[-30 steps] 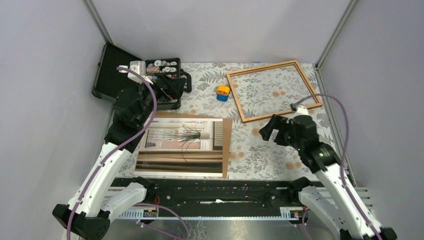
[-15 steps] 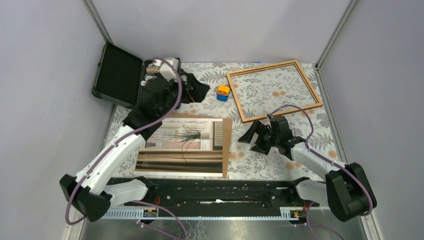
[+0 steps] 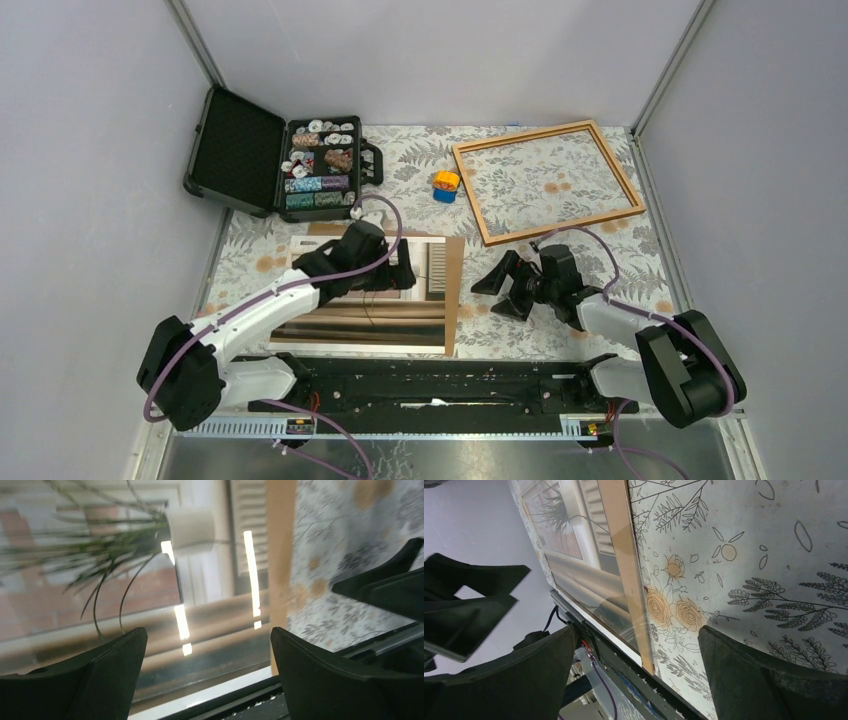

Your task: Put the photo into the frame

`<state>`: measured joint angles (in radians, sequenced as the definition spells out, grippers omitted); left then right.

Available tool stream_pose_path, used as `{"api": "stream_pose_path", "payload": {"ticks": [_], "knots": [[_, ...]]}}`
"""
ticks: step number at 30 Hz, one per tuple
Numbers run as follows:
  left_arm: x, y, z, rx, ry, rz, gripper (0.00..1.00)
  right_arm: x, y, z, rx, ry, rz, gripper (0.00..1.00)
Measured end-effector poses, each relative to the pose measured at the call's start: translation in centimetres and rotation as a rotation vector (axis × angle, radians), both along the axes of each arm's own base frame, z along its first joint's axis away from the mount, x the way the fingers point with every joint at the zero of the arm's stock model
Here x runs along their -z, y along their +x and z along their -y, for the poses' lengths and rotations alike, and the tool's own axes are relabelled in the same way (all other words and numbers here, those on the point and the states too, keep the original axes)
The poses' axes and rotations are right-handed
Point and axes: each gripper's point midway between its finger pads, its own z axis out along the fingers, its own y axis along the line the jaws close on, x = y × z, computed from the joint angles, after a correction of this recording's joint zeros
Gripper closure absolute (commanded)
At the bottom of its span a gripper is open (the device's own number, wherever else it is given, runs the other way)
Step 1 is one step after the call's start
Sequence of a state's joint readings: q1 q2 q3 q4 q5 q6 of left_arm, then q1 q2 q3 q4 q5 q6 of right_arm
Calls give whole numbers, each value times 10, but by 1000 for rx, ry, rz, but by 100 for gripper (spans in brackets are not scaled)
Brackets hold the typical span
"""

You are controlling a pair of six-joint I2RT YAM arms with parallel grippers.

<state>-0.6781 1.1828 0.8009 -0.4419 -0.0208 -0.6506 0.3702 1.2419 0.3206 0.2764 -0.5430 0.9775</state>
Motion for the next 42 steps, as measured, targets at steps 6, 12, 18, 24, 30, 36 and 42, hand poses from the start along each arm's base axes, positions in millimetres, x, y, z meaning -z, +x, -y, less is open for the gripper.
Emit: {"api": "stream_pose_path", "payload": {"ticks": [6,12,18,24,30,36,42], "knots": [[33,-29,-1,-18,51,-72,1,7,-3,-5,-50,13,-2,0],[55,-38,8,-71,58,-82,1,7,-1,-18,-143,58,10,0],[82,-42,-4,-165,71,-109,1,7,-4,-29,-204,98,35,0],[82,-36,2,-187,43,-100,1,7,-3,-35,-235,109,35,0],[82,-34,5,-196,18,-91,1,6,-2,-42,-255,123,49,0],[81,-33,6,-196,14,-88,1,6,-2,-50,-271,140,52,2],[82,-33,6,-195,9,-86,1,7,-2,-54,-277,159,44,12]]}}
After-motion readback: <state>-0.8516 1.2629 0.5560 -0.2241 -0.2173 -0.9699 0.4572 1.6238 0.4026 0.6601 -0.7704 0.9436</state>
